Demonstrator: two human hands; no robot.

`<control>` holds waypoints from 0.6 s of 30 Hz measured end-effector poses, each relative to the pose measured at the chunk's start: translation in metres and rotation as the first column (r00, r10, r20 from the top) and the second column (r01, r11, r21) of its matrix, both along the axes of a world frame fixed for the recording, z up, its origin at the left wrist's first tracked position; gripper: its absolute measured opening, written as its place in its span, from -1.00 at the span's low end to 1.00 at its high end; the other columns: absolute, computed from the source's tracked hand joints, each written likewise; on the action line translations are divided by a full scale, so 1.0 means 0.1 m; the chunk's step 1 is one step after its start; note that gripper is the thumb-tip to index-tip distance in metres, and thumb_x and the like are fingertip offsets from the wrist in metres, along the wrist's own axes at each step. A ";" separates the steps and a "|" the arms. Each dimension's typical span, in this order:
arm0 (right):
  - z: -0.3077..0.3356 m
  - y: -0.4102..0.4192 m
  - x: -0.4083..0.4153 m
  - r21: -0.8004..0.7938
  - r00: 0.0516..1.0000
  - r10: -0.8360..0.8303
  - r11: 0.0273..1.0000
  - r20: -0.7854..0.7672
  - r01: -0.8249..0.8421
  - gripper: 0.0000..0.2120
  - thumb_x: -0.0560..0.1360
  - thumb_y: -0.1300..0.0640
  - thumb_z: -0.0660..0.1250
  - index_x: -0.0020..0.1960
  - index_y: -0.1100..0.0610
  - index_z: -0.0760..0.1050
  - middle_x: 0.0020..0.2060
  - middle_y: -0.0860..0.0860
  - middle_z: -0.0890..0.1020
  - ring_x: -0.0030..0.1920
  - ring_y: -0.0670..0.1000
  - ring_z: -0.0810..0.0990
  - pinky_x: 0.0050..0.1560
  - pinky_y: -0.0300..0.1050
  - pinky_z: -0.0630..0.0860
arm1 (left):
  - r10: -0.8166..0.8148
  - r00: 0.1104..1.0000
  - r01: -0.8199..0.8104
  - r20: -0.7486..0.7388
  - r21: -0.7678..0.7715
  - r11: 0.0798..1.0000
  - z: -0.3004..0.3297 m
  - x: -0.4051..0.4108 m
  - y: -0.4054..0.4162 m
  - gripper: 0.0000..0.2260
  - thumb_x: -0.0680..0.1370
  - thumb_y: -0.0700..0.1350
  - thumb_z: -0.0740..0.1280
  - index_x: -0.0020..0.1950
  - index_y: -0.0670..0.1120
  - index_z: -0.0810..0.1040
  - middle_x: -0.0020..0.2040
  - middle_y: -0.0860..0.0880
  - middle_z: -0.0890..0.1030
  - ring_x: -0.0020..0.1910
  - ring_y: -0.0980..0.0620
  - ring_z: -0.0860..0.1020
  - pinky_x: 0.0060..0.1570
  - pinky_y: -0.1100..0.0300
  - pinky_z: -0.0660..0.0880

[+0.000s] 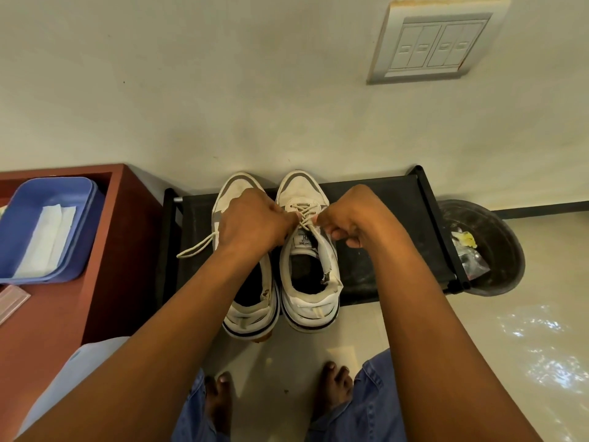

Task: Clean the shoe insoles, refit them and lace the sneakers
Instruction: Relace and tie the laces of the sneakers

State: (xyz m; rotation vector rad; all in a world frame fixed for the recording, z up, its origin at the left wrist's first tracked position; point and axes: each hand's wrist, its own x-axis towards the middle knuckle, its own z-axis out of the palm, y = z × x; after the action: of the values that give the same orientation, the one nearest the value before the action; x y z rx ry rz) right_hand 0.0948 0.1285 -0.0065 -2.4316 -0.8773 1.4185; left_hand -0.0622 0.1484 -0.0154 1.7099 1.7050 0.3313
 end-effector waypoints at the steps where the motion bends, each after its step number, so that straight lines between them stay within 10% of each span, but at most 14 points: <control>1: 0.04 0.00 -0.01 0.028 1.000 -0.002 1.000 -0.005 0.002 -0.81 0.52 0.02 0.46 -0.12 0.15 0.62 -0.16 0.04 0.67 -0.24 -0.04 0.56 -0.33 -0.16 0.42 | 0.025 0.999 -0.025 0.043 -0.012 1.000 0.00 0.00 0.00 -0.75 0.46 0.12 0.51 -0.30 -0.03 0.71 -0.43 0.02 0.66 -0.37 0.03 0.63 -0.08 0.01 0.66; 8: 0.17 -0.09 -0.07 0.364 0.961 -0.150 0.903 -0.233 0.229 -0.93 0.46 0.27 0.43 -0.06 0.24 0.63 -0.16 0.16 0.75 -0.28 0.01 0.56 -0.39 -0.20 0.37 | 0.247 0.900 -0.182 0.358 -0.205 0.962 0.03 0.03 -0.02 -0.84 0.49 -0.03 0.52 -0.21 -0.10 0.72 -0.31 -0.10 0.72 -0.38 0.03 0.60 -0.51 0.29 0.41; 18: 0.20 -0.10 -0.08 0.349 0.904 -0.187 0.877 -0.384 0.329 -0.83 0.54 0.26 0.43 0.12 0.27 0.62 -0.18 0.13 0.74 -0.20 0.05 0.64 0.10 0.06 0.64 | 0.441 0.670 -0.183 0.597 -0.444 0.877 0.11 0.07 -0.05 -0.97 0.52 -0.27 0.48 -0.09 -0.23 0.68 -0.26 -0.13 0.67 -0.46 0.12 0.55 -0.49 0.33 0.49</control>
State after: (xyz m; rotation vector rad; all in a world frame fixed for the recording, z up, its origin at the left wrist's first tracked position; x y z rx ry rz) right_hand 0.0866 0.1186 0.0136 -1.8415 -0.6490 1.3379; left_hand -0.0548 0.1433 -0.0044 0.8392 1.3645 0.6836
